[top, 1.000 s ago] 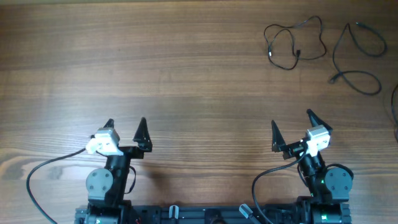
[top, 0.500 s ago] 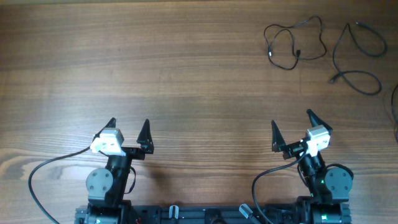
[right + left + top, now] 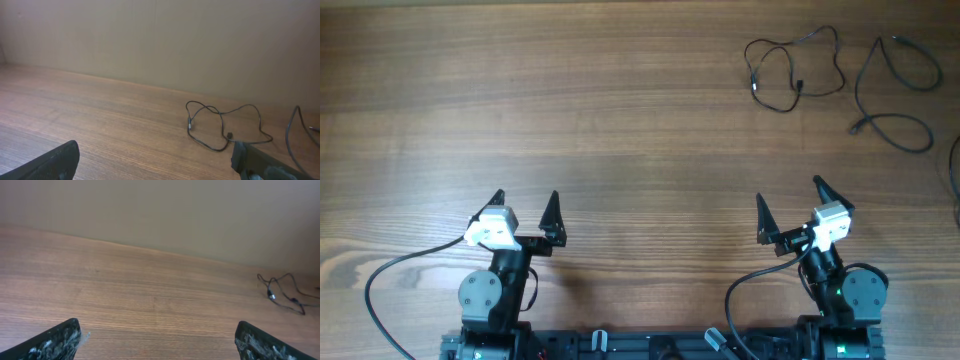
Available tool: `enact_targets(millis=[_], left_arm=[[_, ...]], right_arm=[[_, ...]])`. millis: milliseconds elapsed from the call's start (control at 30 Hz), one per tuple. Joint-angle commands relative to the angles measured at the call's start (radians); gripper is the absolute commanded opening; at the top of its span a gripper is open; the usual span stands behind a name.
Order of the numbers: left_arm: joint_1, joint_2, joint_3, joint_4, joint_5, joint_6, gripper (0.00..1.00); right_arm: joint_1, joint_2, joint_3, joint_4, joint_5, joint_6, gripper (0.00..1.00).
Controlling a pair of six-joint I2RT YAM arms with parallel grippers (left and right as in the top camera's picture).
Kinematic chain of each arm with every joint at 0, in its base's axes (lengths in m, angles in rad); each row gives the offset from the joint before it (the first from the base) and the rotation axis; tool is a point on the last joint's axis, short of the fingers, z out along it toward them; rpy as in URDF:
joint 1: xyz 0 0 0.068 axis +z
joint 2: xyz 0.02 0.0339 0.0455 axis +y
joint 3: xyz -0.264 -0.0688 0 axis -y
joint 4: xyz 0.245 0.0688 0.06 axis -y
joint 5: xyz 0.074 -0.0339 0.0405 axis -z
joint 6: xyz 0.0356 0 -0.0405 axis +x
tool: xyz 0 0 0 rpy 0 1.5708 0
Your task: Untangle cables
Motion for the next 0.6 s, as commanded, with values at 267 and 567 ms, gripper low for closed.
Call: enact_targets(millis=[267,567], left_arm=[[0.007,-0.011,-0.01,0.0,-0.006,0.19,1.0],[0.006,-0.011,-0.01,0.0,-0.006,0.19,1.0]], right_arm=[[0.004,-0.012,-0.002,0.002,0.013,0.006,1.0],[0.004,-0.012,-0.002,0.002,0.013,0.005,1.0]])
